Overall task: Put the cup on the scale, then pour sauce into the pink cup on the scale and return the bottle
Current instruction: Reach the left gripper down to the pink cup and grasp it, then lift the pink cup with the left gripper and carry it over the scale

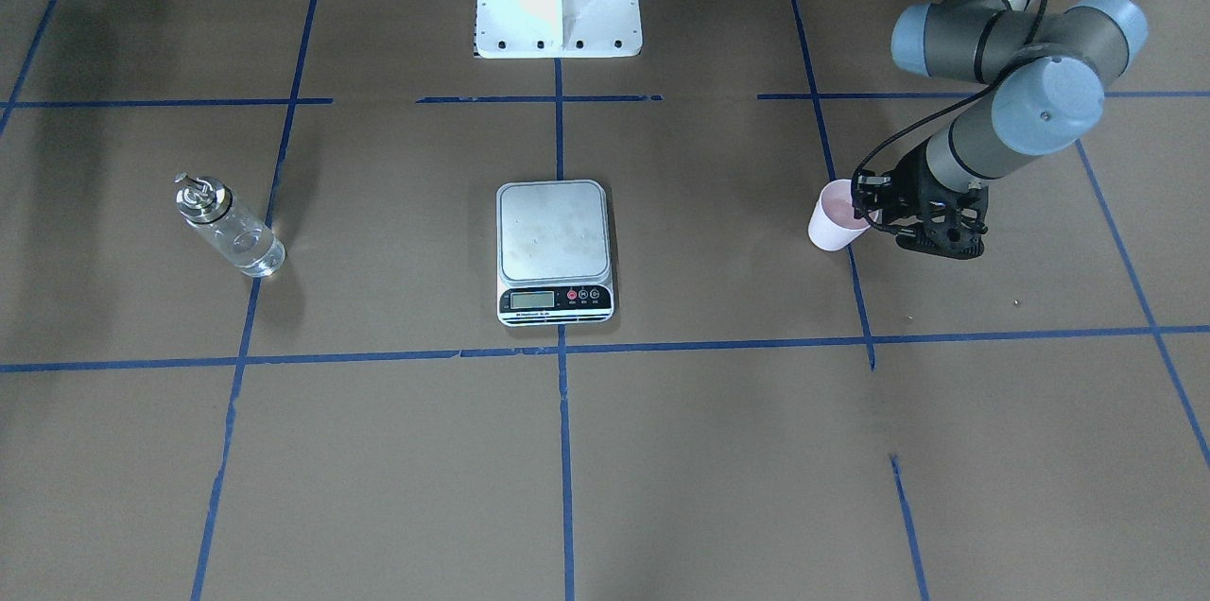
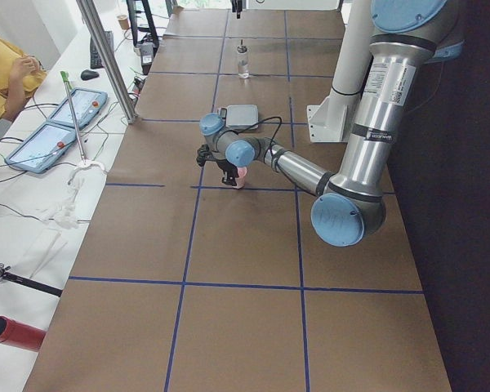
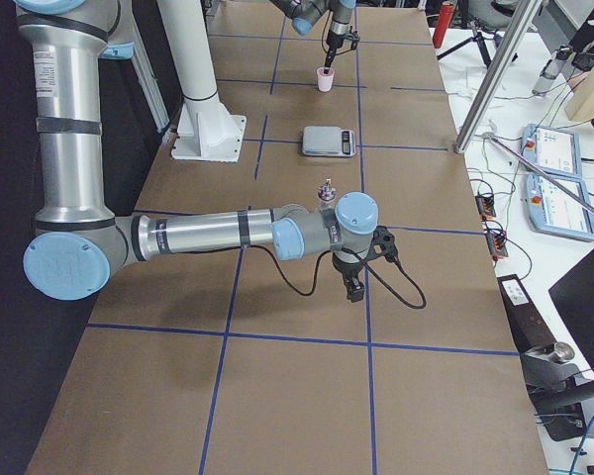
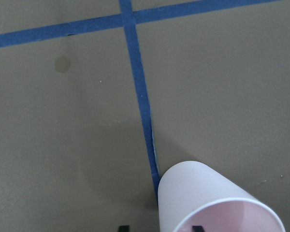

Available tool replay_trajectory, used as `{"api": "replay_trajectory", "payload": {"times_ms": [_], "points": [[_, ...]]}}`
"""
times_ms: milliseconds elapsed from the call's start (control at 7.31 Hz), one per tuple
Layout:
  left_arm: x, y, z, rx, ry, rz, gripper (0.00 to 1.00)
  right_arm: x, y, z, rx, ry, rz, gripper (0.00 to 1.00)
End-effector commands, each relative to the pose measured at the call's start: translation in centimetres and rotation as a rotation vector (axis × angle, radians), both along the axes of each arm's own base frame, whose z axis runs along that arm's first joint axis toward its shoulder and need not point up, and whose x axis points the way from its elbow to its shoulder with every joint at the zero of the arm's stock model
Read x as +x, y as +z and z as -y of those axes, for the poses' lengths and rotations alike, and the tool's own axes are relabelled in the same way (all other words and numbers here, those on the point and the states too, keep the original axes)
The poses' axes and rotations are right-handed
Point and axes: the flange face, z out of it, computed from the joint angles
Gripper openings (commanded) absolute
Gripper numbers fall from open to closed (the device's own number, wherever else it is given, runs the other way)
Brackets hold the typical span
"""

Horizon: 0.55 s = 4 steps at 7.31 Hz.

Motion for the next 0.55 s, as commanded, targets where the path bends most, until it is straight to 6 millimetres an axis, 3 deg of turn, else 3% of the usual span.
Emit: {"api": "replay_trajectory", "payload": {"times_ms": [0,274,411], "points": [[0.1,0.0,0.0,-0.012,-0.006,0.002,0.0,0.0,-0.3,0.0,0.005,0.001,0.001,1.0],[-0.5,-2.0,0.5,-0.066,-0.082,-0.002,0.0,0.0,-0.4,0.0,0.008,0.001,0.0,1.0],[-1.0,-5.5,1.2,-0.072,-0.131,-0.025,0.0,0.0,-0.6,0.1,0.011,0.001,0.002,1.0]]}}
